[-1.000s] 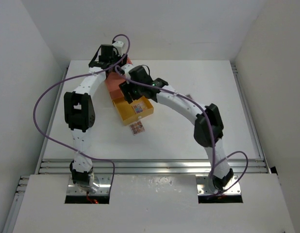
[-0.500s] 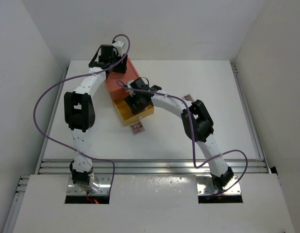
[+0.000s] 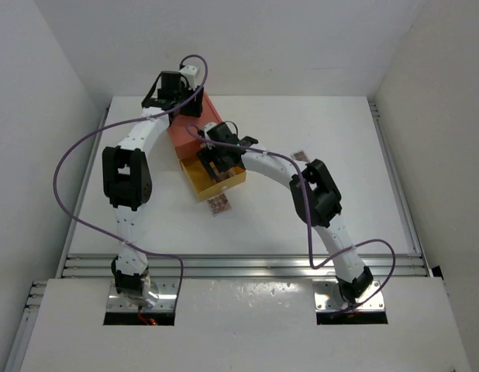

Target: Organize the makeup

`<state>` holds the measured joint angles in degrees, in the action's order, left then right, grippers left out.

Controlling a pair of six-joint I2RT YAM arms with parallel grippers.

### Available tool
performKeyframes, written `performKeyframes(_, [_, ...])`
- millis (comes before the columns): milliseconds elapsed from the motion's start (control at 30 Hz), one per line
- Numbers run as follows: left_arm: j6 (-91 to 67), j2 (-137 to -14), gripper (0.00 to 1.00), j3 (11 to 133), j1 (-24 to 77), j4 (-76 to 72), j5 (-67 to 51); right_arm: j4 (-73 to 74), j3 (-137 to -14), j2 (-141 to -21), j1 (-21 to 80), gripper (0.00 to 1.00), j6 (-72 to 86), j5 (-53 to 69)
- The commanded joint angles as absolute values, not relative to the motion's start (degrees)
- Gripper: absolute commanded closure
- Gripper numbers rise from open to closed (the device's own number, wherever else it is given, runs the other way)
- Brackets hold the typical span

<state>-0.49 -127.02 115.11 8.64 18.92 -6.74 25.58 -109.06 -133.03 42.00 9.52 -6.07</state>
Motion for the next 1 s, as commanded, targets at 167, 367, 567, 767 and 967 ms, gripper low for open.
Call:
performKeyframes(167, [-1.4, -132.2, 0.34, 112.5, 8.6, 29.3, -8.5, 15.6, -92.6, -111.1, 48.2, 0.08, 11.5, -11.8])
performKeyframes(367, [-1.4, -132.2, 0.34, 112.5, 8.6, 29.3, -8.5, 19.6, -79.0, -109.2, 52.6, 0.02, 17.5, -10.0])
performKeyframes(567, [-0.9, -132.2, 0.34, 112.5, 8.6, 29.3, -7.9, 17.4, -80.3, -114.6, 53.6, 0.0, 21.6, -7.5])
performKeyframes(767, [-0.9, -132.2, 0.34, 112.5, 9.2, 29.3, -7.4, 20.5, -83.5, -119.2, 54.1, 0.0, 22.8, -13.6])
performKeyframes(967, [-0.4, -131.7, 0.34, 112.5, 9.2, 29.3, -7.4, 19.6, -83.1, -121.6, 53.9, 0.02, 23.3, -17.7])
